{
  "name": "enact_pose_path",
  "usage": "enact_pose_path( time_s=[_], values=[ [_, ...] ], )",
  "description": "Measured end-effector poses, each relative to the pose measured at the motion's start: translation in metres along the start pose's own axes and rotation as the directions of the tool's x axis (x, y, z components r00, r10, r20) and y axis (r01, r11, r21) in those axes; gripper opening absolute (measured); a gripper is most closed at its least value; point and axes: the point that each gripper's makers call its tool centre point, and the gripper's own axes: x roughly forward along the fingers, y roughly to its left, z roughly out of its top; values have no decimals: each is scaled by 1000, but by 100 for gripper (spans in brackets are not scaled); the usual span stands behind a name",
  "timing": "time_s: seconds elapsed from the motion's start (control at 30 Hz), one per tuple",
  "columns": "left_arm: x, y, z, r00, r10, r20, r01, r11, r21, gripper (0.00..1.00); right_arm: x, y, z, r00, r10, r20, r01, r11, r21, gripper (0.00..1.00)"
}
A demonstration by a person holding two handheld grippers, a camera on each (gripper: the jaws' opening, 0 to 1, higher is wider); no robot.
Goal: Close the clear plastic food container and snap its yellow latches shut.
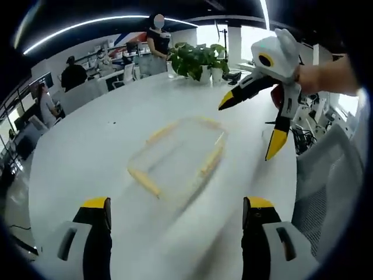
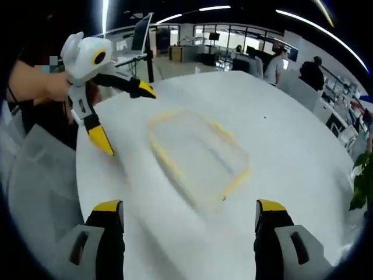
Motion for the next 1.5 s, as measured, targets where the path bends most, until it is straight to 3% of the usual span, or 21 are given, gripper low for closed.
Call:
enact_pose_path(
  time_s=[0.13,0.5,0.93,1.5],
  values=[
    [-7,1,0,1000,10,20,-9,999,-35,94,-7,1,0,1000,-17,20,16,1000,11,94],
    [-24,-9,-4,998,25,61,-23,999,-38,94,-22,13,-10,997,-49,63,48,999,14,94],
    [-44,-25,-14,996,40,75,-36,998,-59,93,-39,34,-18,992,-69,106,67,998,19,94],
    [-66,-42,-38,994,56,92,-46,993,-111,94,-57,46,-35,983,-107,152,102,994,39,94]
  ],
)
